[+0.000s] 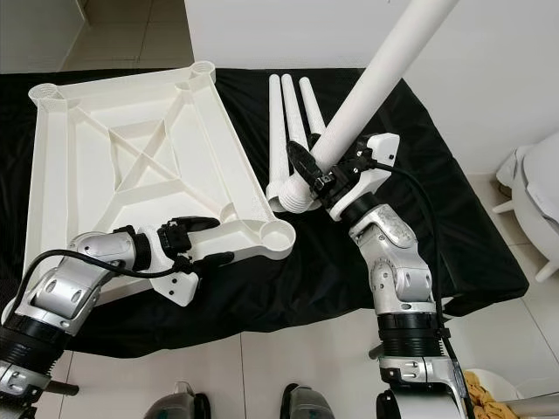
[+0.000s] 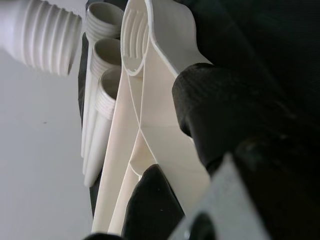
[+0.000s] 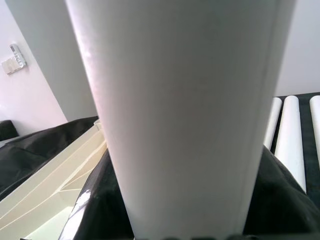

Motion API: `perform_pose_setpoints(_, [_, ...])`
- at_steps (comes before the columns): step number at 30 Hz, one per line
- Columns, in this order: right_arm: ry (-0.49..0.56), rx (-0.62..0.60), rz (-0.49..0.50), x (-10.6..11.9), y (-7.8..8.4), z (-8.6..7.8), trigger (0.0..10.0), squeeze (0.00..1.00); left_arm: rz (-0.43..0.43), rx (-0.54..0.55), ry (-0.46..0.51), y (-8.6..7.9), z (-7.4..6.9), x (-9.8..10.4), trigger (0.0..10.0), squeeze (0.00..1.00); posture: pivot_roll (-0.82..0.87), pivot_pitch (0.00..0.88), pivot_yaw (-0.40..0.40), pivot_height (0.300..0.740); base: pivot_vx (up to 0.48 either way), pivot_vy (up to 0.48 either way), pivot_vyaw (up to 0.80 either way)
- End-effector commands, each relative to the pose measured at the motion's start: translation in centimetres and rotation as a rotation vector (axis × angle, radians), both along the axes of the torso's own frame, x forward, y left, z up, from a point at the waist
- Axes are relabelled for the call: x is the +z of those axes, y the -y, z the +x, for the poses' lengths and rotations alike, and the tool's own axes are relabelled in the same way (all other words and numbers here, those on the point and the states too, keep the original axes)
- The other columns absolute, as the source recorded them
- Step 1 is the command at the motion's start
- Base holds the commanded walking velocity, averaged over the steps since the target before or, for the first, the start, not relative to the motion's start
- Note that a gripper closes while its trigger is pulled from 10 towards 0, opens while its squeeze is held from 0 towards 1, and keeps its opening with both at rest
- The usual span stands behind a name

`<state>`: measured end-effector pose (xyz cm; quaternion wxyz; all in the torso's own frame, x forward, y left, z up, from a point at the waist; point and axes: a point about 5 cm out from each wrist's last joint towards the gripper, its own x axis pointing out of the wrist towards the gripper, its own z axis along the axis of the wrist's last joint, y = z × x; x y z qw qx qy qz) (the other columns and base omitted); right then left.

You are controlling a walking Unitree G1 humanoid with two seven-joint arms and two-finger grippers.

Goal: Building children table

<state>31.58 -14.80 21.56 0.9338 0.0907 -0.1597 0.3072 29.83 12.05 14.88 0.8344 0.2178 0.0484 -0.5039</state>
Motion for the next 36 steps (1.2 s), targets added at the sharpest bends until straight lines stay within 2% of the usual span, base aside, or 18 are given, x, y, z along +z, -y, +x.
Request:
perform_pose_setpoints(1, [0.018,-0.005,-0.003,0.2,0.0,0.1,10.0,0.0,-0.055,0.116,0.101,-0.7,0.8,1.5,10.0,0.0,0.03,0.084,0.014,0.74,0.0,0.0,0.0])
perform_pose_setpoints(3, [0.017,-0.005,-0.003,0.2,0.0,0.1,10.0,0.0,-0.044,0.111,0.096,-0.7,0.9,1.3,10.0,0.0,0.03,0.082,0.012,0.74,0.0,0.0,0.0])
perform_pose_setpoints(4, [0.017,-0.004,-0.004,0.2,0.0,0.1,10.0,0.0,-0.044,0.103,0.087,-0.6,0.8,1.2,10.0,0.53,0.03,0.082,0.012,0.74,0.0,0.0,0.0])
perform_pose_setpoints(6, [0.018,-0.004,-0.005,0.2,0.0,0.1,10.0,0.0,-0.047,0.095,0.076,-0.6,0.8,1.1,10.0,0.53,0.03,0.082,0.012,0.74,0.0,0.0,0.0])
perform_pose_setpoints(7, [0.018,-0.003,-0.006,0.2,0.0,0.2,10.0,0.0,-0.029,0.08,0.075,-0.5,0.6,0.9,10.0,1.0,0.03,0.081,0.012,0.74,0.0,0.0,0.0])
perform_pose_setpoints(9, [0.019,-0.003,-0.006,0.3,0.0,0.2,10.0,0.0,-0.016,0.069,0.076,-0.4,0.5,0.7,10.0,1.0,0.03,0.081,0.012,0.74,0.0,0.0,0.0])
perform_pose_setpoints(10, [0.02,-0.004,-0.006,0.3,0.0,0.2,10.0,0.0,-0.008,0.067,0.073,-0.3,0.5,0.6,10.0,0.76,0.02,0.08,0.013,0.74,0.0,0.0,0.0])
perform_pose_setpoints(11, [0.02,-0.004,-0.006,0.3,0.0,0.2,10.0,0.0,-0.008,0.067,0.073,-0.3,0.5,0.6,10.0,0.76,0.02,0.08,0.013,0.74,0.0,0.0,0.0])
perform_pose_setpoints(12, [0.02,-0.005,-0.006,0.3,0.0,0.2,10.0,0.0,-0.009,0.075,0.07,-0.3,0.6,0.6,10.0,0.0,0.02,0.08,0.014,0.74,0.0,0.0,0.0])
perform_pose_setpoints(15, [0.02,-0.007,-0.006,0.3,0.0,0.2,10.0,0.0,-0.017,0.06,0.061,-0.1,0.4,0.5,10.0,0.0,0.02,0.08,0.015,0.74,0.0,0.0,0.0])
perform_pose_setpoints(19, [0.019,-0.01,-0.006,0.2,0.0,0.2,10.0,0.0,-0.02,-0.03,0.051,0.7,-0.5,0.2,10.0,0.0,0.02,0.082,0.017,0.74,0.0,0.0,0.0])
perform_pose_setpoints(23, [0.017,-0.014,-0.005,0.1,0.1,0.2,10.0,0.0,0.001,-0.067,0.024,1.1,-0.9,-0.3,10.0,0.0,0.02,0.084,0.018,0.74,0.0,0.0,0.0])
perform_pose_setpoints(36, [0.013,-0.024,-0.004,-0.1,0.2,0.1,10.0,0.0,0.067,-0.087,-0.013,1.1,-1.1,-1.5,10.0,0.0,0.02,0.088,0.027,0.74,0.0,0.0,0.0])
